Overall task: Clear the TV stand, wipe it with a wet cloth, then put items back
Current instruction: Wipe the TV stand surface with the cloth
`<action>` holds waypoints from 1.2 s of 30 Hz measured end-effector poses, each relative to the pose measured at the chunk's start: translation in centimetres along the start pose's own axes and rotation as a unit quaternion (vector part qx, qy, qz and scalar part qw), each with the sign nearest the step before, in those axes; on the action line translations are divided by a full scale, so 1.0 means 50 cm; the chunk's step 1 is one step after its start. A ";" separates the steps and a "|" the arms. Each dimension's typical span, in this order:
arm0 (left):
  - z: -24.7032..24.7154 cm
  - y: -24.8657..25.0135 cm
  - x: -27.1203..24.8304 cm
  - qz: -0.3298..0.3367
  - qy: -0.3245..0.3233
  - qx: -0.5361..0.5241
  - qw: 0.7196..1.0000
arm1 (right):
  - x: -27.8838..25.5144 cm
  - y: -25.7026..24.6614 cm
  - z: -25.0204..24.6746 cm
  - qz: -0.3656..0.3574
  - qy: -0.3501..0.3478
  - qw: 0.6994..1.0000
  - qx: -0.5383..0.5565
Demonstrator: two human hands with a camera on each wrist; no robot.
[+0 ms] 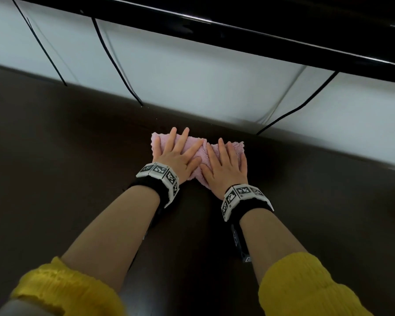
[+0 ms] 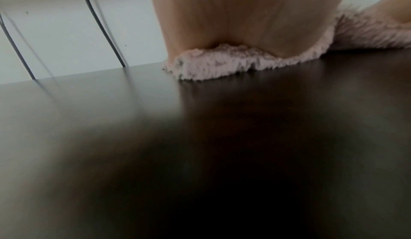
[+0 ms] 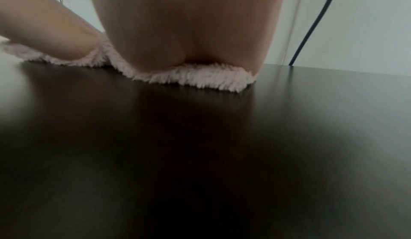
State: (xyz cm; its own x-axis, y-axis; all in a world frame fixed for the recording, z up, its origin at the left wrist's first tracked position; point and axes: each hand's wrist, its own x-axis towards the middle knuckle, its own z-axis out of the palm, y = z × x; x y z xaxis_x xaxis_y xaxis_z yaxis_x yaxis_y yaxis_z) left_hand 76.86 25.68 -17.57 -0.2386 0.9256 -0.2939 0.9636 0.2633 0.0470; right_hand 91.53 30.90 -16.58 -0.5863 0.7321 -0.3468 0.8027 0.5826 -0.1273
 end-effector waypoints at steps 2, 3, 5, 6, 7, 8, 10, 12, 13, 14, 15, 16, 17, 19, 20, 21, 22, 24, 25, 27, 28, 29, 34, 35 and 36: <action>0.005 0.008 -0.033 0.010 -0.007 0.006 1.000 | -0.034 -0.006 0.014 0.005 0.002 1.000 -0.007; 0.008 0.011 -0.052 0.015 -0.006 0.011 1.000 | -0.052 -0.012 0.021 0.007 0.002 1.000 -0.008; 0.025 0.011 -0.093 0.024 0.001 0.017 1.000 | -0.092 -0.025 0.037 0.015 0.004 1.000 -0.002; 0.034 0.011 -0.115 0.030 0.002 0.018 0.999 | -0.114 -0.033 0.045 0.021 0.004 1.000 0.003; 0.043 0.010 -0.140 0.037 -0.002 0.020 0.999 | -0.138 -0.041 0.053 0.026 0.001 1.000 0.007; 0.052 0.010 -0.167 0.043 -0.008 0.022 0.999 | -0.163 -0.051 0.064 0.031 -0.001 0.999 0.010; 0.067 0.011 -0.227 0.051 -0.016 0.023 0.998 | -0.217 -0.071 0.087 0.043 -0.005 0.999 0.012; 0.083 0.012 -0.290 0.060 -0.022 0.028 0.998 | -0.276 -0.094 0.112 0.052 -0.007 0.999 0.015; 0.091 0.013 -0.322 0.065 -0.025 0.028 0.997 | -0.307 -0.106 0.124 0.056 -0.007 0.998 0.016; 0.099 0.012 -0.354 0.071 -0.028 0.026 0.997 | -0.337 -0.118 0.136 0.059 -0.008 0.998 0.018; 0.105 0.012 -0.386 0.075 -0.030 0.026 0.996 | -0.367 -0.130 0.147 0.060 -0.009 0.998 0.019; 0.112 0.011 -0.417 0.080 -0.032 0.028 0.996 | -0.397 -0.142 0.157 0.062 -0.012 0.998 0.020; 0.118 0.011 -0.451 0.085 -0.037 0.029 0.995 | -0.428 -0.154 0.167 0.065 -0.019 0.998 0.021; 0.131 0.010 -0.512 0.096 -0.054 0.027 0.994 | -0.487 -0.176 0.186 0.072 -0.034 0.996 0.024; 0.137 0.009 -0.540 0.103 -0.064 0.027 0.992 | -0.516 -0.187 0.196 0.078 -0.044 0.996 0.026; 0.142 0.008 -0.567 0.109 -0.075 0.027 0.991 | -0.544 -0.198 0.205 0.083 -0.051 0.995 0.029; 0.148 0.009 -0.593 0.113 -0.087 0.025 0.989 | -0.570 -0.207 0.216 0.087 -0.058 0.994 0.033; 0.161 0.011 -0.640 0.117 -0.101 0.023 0.988 | -0.617 -0.220 0.240 0.092 -0.069 0.993 0.030; 0.166 0.015 -0.660 0.117 -0.104 0.025 0.987 | -0.638 -0.225 0.250 0.091 -0.071 0.993 0.024; 0.178 0.023 -0.696 0.123 -0.107 0.034 0.986 | -0.673 -0.231 0.268 0.083 -0.066 0.994 0.017; 0.189 0.026 -0.711 0.125 -0.110 0.037 0.985 | -0.687 -0.232 0.276 0.078 -0.064 0.995 0.017; 0.197 0.030 -0.725 0.125 -0.106 0.037 0.986 | -0.699 -0.232 0.282 0.073 -0.063 0.995 0.017; 0.215 0.053 -0.774 0.080 -0.139 0.012 0.987 | -0.737 -0.212 0.294 0.037 -0.057 0.998 0.019; 0.219 0.061 -0.779 0.078 -0.138 0.017 0.987 | -0.745 -0.205 0.296 0.034 -0.053 0.998 0.024; 0.222 0.069 -0.784 0.068 -0.136 0.018 0.988 | -0.749 -0.197 0.301 0.034 -0.056 0.997 0.027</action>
State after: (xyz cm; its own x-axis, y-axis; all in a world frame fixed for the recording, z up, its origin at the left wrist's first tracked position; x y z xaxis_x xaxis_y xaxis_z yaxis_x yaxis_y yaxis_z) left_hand 90.87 -12.71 -16.51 -0.0697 0.8431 -0.5332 0.9893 0.1270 0.0716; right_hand 107.23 -7.59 -16.32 -0.5176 0.7232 -0.4573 0.8464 0.5110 -0.1499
